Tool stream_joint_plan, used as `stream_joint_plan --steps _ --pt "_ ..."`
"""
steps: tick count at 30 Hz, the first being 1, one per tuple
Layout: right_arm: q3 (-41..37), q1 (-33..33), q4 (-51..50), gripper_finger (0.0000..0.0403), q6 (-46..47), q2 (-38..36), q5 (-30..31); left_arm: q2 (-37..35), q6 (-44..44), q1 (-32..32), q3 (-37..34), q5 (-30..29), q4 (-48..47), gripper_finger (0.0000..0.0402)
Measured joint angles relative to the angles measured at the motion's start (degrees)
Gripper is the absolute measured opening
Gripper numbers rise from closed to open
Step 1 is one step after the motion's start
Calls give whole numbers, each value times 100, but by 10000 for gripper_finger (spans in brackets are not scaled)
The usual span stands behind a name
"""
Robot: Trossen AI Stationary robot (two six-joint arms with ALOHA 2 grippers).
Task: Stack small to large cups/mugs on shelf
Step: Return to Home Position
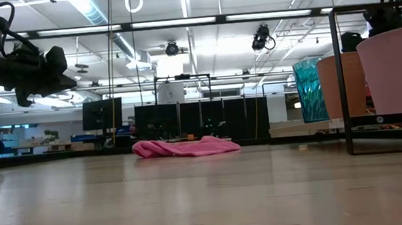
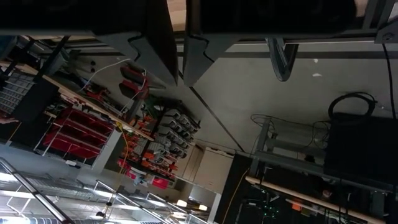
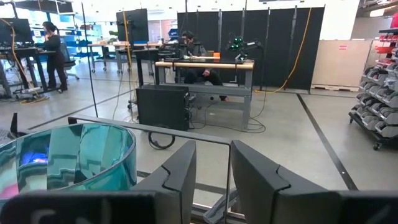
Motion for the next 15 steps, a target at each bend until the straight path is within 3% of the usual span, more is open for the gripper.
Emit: stream_joint_plan --steps 15 --pt "0 0 0 109 1 0 0 1 -2 0 0 0 1 39"
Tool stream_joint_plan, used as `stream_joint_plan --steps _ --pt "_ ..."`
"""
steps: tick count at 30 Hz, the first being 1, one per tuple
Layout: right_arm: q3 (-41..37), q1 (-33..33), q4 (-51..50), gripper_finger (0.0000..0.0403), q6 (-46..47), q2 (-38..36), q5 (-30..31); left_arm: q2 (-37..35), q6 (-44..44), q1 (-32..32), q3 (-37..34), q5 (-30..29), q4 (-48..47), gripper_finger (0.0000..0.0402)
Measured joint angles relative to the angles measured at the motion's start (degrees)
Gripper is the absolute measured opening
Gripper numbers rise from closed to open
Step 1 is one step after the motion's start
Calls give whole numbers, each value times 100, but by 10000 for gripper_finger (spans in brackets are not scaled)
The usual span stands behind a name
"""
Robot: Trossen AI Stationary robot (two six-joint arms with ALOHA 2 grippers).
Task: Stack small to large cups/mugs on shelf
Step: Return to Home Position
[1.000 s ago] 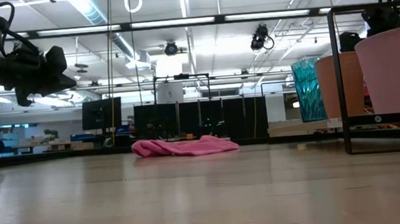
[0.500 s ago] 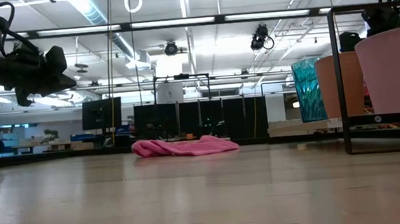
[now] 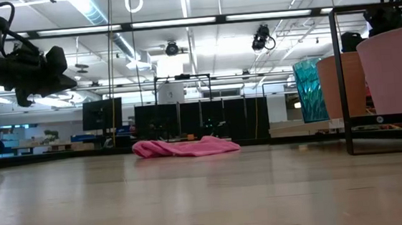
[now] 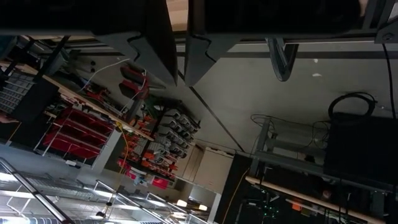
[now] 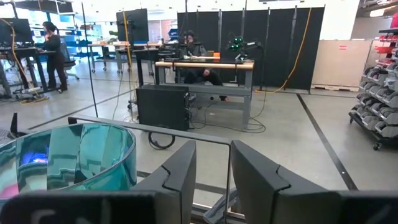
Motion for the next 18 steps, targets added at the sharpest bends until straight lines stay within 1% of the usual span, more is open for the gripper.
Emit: stream_joint_plan --steps 9,18 --pt "0 -2 0 109 0 0 0 0 0 -1 0 0 0 28" --pt "0 0 0 109 -2 0 0 -1 0 -1 0 0 -1 39"
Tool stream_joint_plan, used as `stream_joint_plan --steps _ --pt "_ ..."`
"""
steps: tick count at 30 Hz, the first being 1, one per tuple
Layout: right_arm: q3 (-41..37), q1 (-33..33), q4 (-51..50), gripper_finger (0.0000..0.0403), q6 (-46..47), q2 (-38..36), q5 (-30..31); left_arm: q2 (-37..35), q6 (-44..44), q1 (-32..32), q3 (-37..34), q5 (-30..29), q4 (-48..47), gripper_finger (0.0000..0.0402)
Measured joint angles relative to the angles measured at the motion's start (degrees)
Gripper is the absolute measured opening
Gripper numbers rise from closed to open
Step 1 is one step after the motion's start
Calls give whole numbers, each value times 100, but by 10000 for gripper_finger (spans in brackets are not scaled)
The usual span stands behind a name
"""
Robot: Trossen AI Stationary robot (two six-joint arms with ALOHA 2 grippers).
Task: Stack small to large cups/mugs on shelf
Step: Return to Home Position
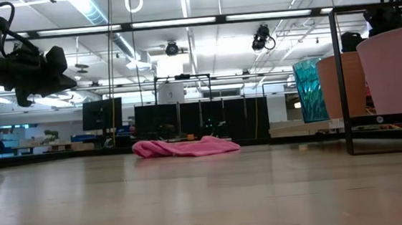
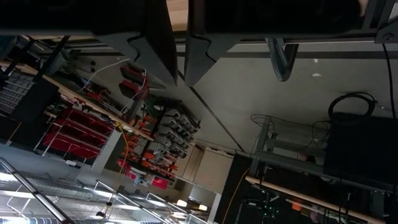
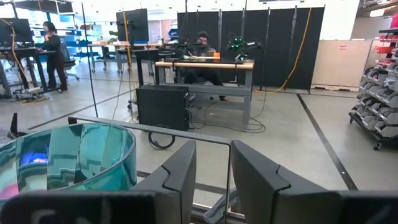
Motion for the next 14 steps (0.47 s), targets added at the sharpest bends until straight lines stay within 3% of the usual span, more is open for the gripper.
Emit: stream_joint_plan --steps 14 --pt "0 0 0 109 0 0 -2 2 0 0 0 0 1 32"
